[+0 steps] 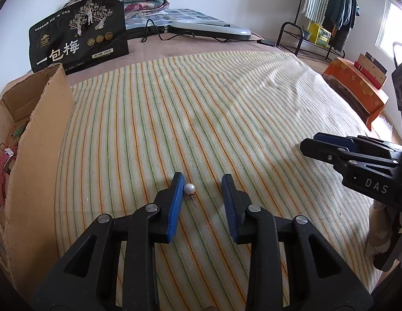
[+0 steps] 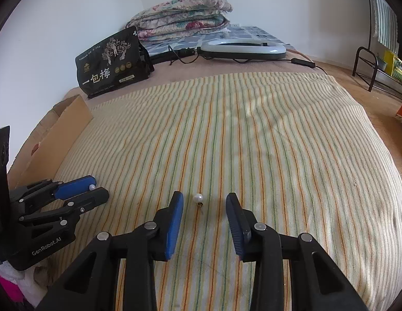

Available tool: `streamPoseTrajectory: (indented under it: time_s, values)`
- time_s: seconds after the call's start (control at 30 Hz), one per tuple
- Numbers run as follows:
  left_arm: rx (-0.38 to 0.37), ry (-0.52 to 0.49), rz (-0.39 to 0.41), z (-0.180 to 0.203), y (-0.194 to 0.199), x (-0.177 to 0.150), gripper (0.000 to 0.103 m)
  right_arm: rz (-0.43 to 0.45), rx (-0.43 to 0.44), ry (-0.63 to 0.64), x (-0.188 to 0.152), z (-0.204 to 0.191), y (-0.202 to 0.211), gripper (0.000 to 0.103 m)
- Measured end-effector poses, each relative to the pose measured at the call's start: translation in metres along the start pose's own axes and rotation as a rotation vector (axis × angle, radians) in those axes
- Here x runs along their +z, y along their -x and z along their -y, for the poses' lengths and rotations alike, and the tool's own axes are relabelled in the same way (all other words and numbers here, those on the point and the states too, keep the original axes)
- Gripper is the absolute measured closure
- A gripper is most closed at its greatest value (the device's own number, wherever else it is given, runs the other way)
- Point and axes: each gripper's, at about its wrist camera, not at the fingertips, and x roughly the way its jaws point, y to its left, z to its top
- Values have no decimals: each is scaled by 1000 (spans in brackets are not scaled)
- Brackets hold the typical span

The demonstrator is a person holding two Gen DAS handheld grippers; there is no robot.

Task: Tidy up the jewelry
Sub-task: 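Close the left tool on one pearl earring while the right tool grasps the other, then lift both pearl earrings and carry them over the cardboard box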

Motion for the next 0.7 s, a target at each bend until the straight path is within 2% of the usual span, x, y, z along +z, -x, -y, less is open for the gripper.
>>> streamPoseTrajectory:
  time_s: [0.13,0.23,0.47,0.7]
  values:
    - [8,-2,2,0,-1,0,82,2,23,-29,-1,6,-3,73]
    - [8,-5,4,1,-1,-1,86,-3,7,-3,0,1,-5,73]
    - [5,1,1,0,-1,-1,94,-16,-35,83,-1,-14,-8,97]
    - [4,7,0,0,1,0,96,1,-47,76,1,-15,-1,97]
